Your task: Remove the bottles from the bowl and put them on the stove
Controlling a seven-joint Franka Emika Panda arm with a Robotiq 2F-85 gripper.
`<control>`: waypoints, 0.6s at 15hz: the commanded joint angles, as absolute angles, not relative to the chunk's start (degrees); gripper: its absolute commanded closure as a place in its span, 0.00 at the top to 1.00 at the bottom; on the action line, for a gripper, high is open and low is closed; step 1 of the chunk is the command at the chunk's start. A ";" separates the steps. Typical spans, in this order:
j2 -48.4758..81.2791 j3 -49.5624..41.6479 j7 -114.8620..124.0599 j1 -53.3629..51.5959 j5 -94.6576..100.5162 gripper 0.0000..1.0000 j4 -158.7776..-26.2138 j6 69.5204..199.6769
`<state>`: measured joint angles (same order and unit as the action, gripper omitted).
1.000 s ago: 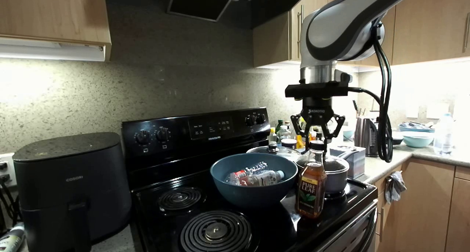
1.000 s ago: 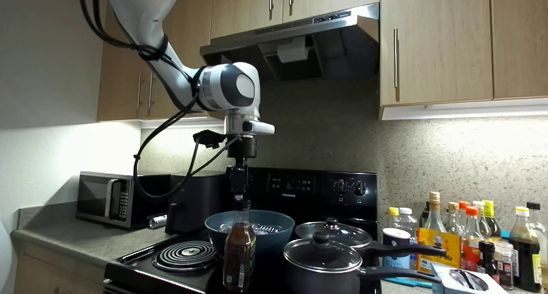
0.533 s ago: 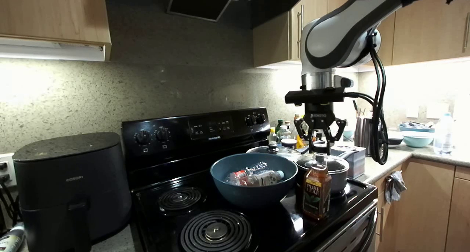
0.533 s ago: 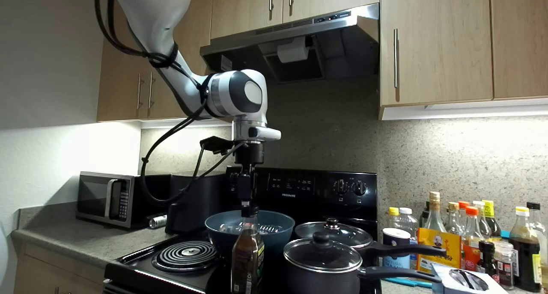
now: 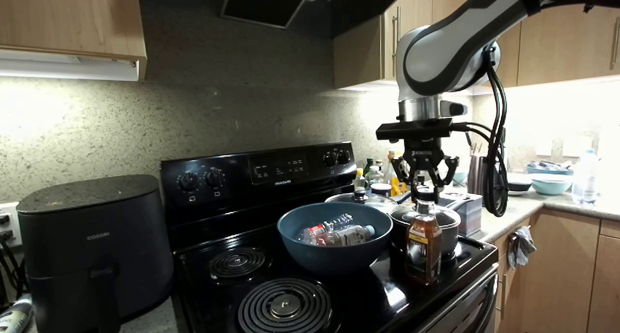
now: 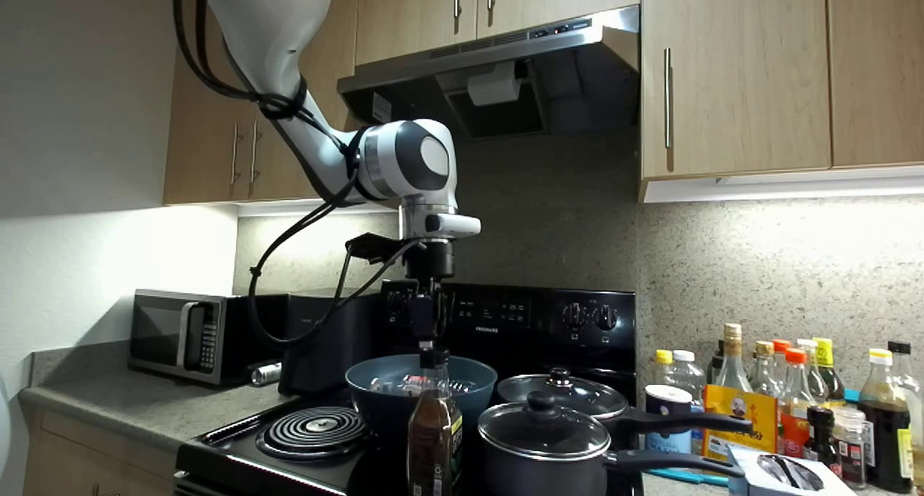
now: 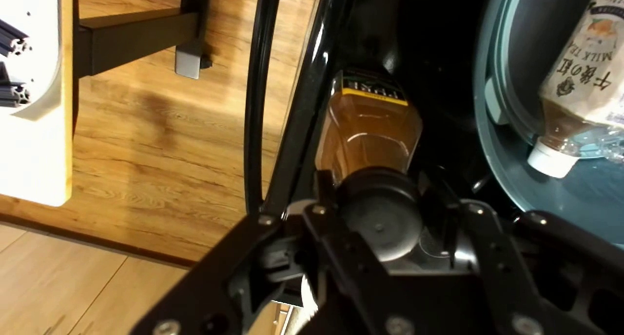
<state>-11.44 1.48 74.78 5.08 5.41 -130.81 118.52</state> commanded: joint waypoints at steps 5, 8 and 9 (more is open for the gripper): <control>-11.00 1.45 72.70 3.59 3.70 0.98 -126.92 118.13; -12.38 2.18 68.49 1.55 1.36 1.00 -125.55 117.55; -12.60 2.61 66.56 0.69 0.66 1.00 -124.93 117.56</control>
<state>-11.05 1.80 71.94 2.59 3.53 -126.13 118.48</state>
